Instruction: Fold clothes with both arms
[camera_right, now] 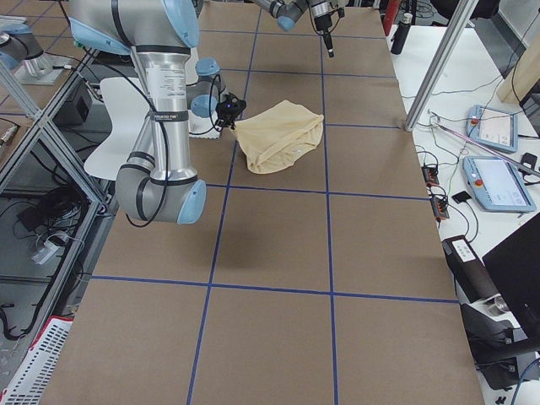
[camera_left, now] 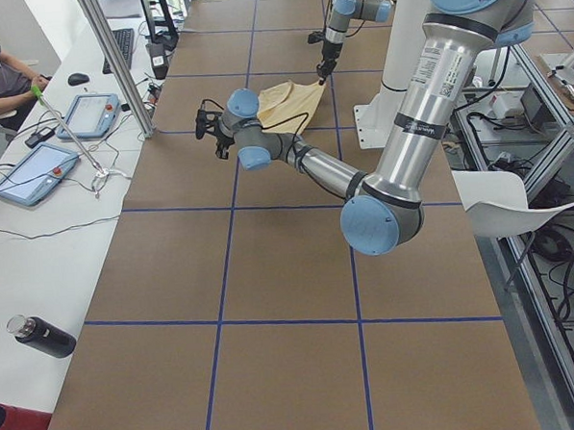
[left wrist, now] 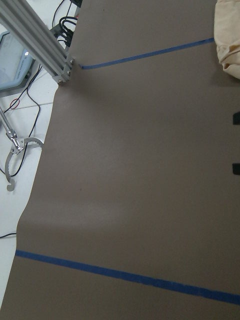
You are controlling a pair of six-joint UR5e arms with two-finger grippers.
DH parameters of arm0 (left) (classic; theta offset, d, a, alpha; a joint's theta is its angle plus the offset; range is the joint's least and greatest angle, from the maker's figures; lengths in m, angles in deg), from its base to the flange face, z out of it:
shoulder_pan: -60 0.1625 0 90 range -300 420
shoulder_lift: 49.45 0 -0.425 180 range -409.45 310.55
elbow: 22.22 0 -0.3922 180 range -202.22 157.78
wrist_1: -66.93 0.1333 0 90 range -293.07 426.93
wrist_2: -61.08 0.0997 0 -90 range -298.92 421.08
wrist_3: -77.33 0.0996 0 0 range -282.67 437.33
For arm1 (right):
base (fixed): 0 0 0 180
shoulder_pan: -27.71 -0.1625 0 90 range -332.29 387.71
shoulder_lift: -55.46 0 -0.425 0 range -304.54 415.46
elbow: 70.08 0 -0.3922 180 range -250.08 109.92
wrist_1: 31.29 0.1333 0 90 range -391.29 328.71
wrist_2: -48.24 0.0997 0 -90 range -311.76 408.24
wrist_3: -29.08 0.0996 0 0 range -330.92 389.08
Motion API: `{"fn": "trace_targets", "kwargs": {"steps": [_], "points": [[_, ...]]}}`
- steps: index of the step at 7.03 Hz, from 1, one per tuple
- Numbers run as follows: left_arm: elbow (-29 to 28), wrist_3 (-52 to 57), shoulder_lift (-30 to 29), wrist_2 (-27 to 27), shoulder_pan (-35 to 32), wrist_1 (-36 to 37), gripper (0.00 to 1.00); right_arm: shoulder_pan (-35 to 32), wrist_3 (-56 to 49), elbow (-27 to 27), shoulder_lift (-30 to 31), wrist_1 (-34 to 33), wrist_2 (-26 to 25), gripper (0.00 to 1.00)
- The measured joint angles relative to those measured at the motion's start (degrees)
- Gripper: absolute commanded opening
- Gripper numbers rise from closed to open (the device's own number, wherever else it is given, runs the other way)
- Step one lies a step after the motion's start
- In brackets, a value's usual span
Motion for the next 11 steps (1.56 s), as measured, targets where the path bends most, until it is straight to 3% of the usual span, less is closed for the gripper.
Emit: {"fn": "trace_targets", "kwargs": {"steps": [2, 3, 5, 8, 11], "points": [[1.0, -8.2, -0.9, -4.6, 0.5, 0.1, 0.51, 3.2, 2.7, -2.0, 0.4, -1.3, -0.7, 1.00], [3.7, -14.1, -0.6, -5.2, 2.3, 0.7, 0.53, 1.1, 3.0, -3.5, 0.4, -1.3, -0.6, 1.00], [9.1, -23.5, 0.1, -2.0, 10.4, 4.4, 0.53, -10.1, 0.9, -2.8, -2.5, -1.5, 2.1, 1.00], [9.9, -27.0, -0.2, 6.5, 21.0, 14.3, 0.52, -34.4, -15.0, 9.1, -10.1, -0.6, 19.2, 1.00], [6.1, -27.2, -2.1, 9.1, 24.0, 15.9, 0.52, -42.5, -24.3, 17.0, -11.5, 0.4, 24.4, 1.00]]}}
